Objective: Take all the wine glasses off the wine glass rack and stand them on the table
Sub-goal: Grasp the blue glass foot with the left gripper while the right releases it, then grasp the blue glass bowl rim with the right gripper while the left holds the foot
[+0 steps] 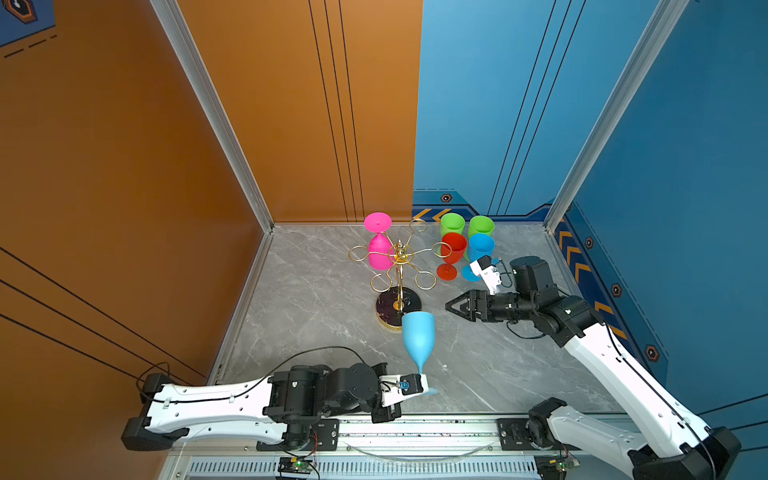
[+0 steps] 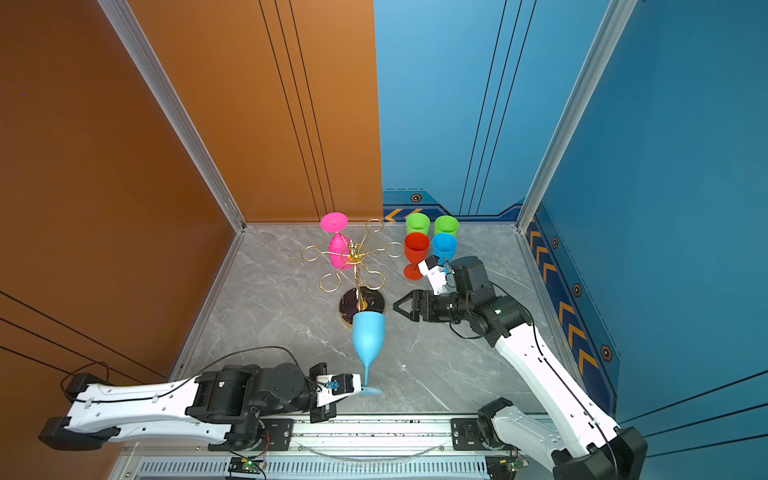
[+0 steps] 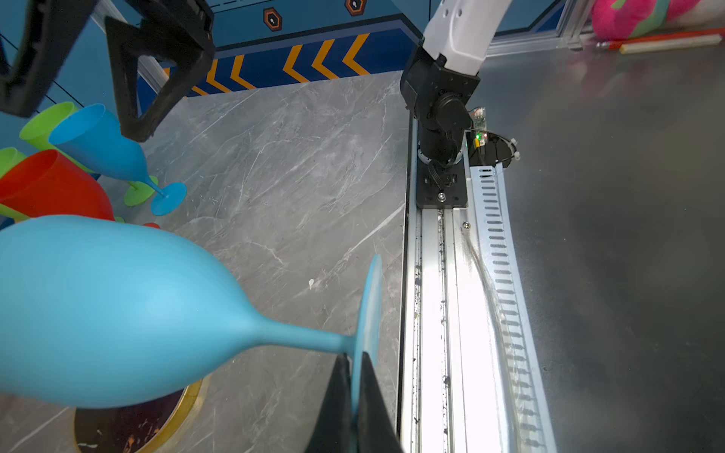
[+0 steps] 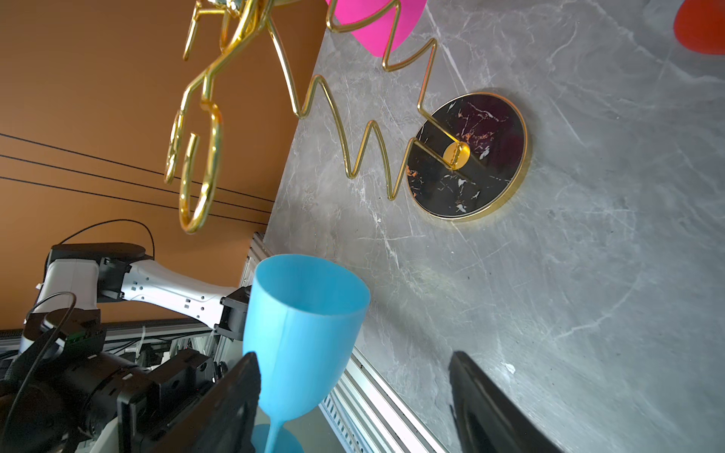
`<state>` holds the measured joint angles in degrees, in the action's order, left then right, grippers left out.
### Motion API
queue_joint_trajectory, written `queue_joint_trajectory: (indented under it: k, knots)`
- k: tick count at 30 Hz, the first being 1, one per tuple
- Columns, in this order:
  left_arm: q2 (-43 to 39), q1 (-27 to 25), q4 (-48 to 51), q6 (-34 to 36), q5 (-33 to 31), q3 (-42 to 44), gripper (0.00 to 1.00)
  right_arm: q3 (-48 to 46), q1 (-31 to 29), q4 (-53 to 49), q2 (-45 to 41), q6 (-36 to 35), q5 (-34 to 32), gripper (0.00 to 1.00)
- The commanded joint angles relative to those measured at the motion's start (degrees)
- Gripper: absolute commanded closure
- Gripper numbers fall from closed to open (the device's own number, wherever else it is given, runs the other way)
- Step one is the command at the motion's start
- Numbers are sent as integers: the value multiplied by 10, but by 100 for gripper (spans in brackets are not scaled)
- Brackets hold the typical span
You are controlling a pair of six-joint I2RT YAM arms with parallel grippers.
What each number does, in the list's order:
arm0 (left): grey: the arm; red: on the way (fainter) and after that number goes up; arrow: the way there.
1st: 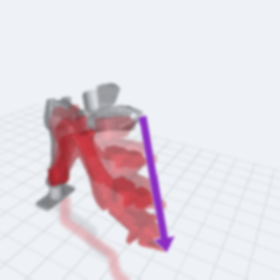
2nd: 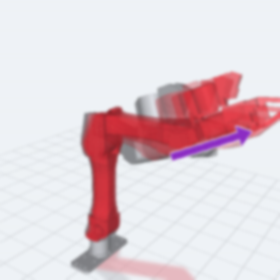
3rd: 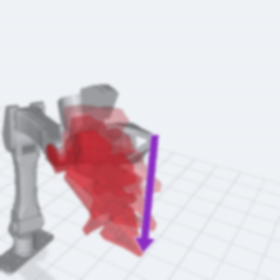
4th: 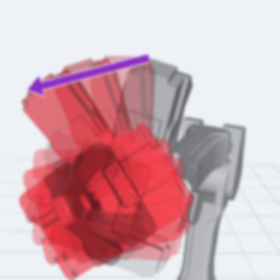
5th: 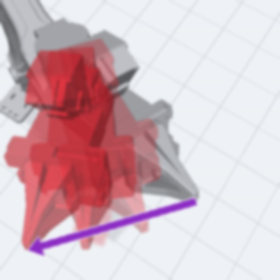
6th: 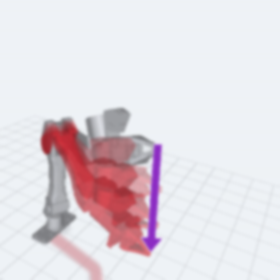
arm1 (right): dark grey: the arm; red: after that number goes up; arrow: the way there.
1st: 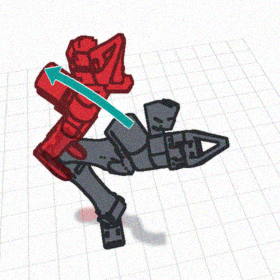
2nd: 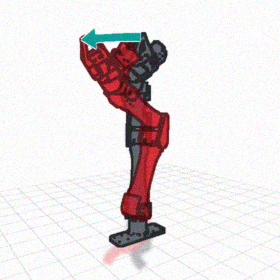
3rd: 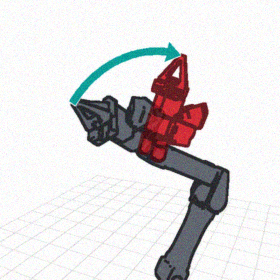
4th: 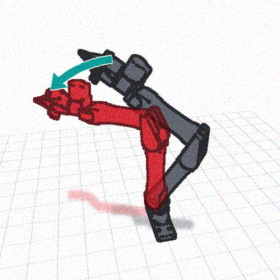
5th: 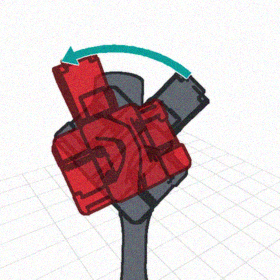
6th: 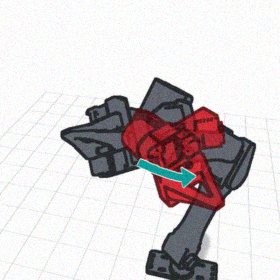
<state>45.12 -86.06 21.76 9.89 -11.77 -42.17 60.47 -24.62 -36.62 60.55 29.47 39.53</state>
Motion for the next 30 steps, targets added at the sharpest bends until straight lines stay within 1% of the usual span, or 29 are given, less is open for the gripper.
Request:
queue_joint_trajectory:
  k: [1, 5, 9, 12, 17, 18, 24, 28, 30]
  knots:
    - [18, -34, 22, 95, -116, -20, 100, 18, 3, -19, 8, 2, 19, 23]
    - [51, -77, 30, 149, -182, -32, 100, 48, 3, -41, 25, -7, 24, 24]
    - [72, -93, 31, 193, -231, -32, 100, 71, 2, -61, 37, -17, 33, 25]
    - [83, -102, 30, 219, -264, -31, 100, 81, -1, -77, 45, -23, 38, 28]
    - [81, -104, 31, 268, -293, -28, 100, 88, -13, -91, 60, -26, 51, 35]
    - [82, -106, 32, 282, -319, -25, 100, 90, -17, -92, 62, -27, 52, 36]
    - [92, -108, 34, 343, -355, -15, 100, 98, -32, -102, 75, -37, 53, 43]
    - [98, -107, 33, 357, -376, -6, 100, 101, -37, -113, 83, -45, 50, 52]
    - [99, -108, 33, 364, -390, -1, 100, 101, -39, -119, 85, -49, 46, 58]
